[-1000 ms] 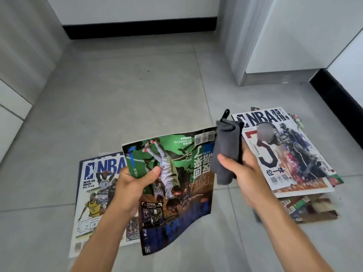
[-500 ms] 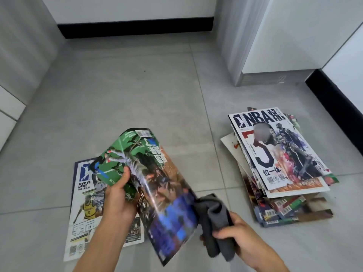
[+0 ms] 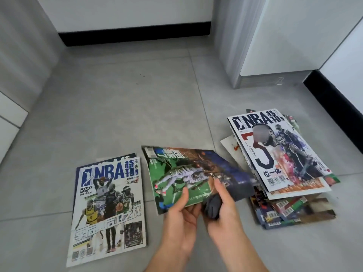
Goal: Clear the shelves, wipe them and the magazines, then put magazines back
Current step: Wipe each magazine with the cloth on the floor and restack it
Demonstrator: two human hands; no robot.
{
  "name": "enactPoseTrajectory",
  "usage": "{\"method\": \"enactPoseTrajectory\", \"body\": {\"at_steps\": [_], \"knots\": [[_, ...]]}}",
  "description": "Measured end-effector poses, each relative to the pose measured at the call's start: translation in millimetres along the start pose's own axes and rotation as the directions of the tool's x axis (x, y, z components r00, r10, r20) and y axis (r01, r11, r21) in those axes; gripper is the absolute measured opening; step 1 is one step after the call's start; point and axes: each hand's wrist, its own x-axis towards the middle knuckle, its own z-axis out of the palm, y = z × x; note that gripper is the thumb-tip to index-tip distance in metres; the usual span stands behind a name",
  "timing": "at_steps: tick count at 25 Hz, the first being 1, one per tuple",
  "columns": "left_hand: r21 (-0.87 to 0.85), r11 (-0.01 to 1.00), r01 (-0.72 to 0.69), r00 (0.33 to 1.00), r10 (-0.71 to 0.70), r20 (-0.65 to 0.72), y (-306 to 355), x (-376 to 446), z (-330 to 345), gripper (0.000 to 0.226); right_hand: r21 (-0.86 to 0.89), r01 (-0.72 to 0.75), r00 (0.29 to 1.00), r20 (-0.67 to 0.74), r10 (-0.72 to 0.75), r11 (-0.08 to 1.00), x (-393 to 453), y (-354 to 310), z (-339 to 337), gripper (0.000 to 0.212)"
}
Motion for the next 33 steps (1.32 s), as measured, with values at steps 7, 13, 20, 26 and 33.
{"method": "enactPoseTrajectory", "body": {"at_steps": [7, 13, 20, 26, 33], "knots": [[0.606, 0.793, 0.067, 0.902, -0.308, 0.303, -8.6, 3.6, -51.3, 0.066, -0.416, 0.346, 0.938, 0.176, -0.299, 0.841, -10.1, -99.7, 37.3, 0.04], [0.603, 0.785, 0.143, 0.93, -0.316, 0.19, -8.2, 16.8, -60.3, 0.057, -0.739, 0.205, 0.957, 0.016, -0.289, 0.641, 9.8, -279.4, 12.6, 0.073], [0.777, 0.625, 0.076, 0.995, -0.101, -0.016, -2.2, 16.4, -41.6, 0.019, -0.789, -0.268, 0.707, 0.229, -0.67, -0.552, 62.3, -268.1, -47.4, 0.061], [0.906, 0.416, 0.073, 0.743, 0.584, -0.327, 99.1, 39.5, -99.0, 0.021, -0.903, 0.418, 0.737, 0.401, -0.543, -0.1, 9.9, -124.4, -13.6, 0.069], [0.864, 0.058, 0.5, 0.618, 0.675, -0.403, 147.1, 35.7, -197.2, 0.089, -0.648, -0.024, 0.999, 0.013, 0.043, 0.762, -2.0, 10.5, -14.2, 0.058]]}}
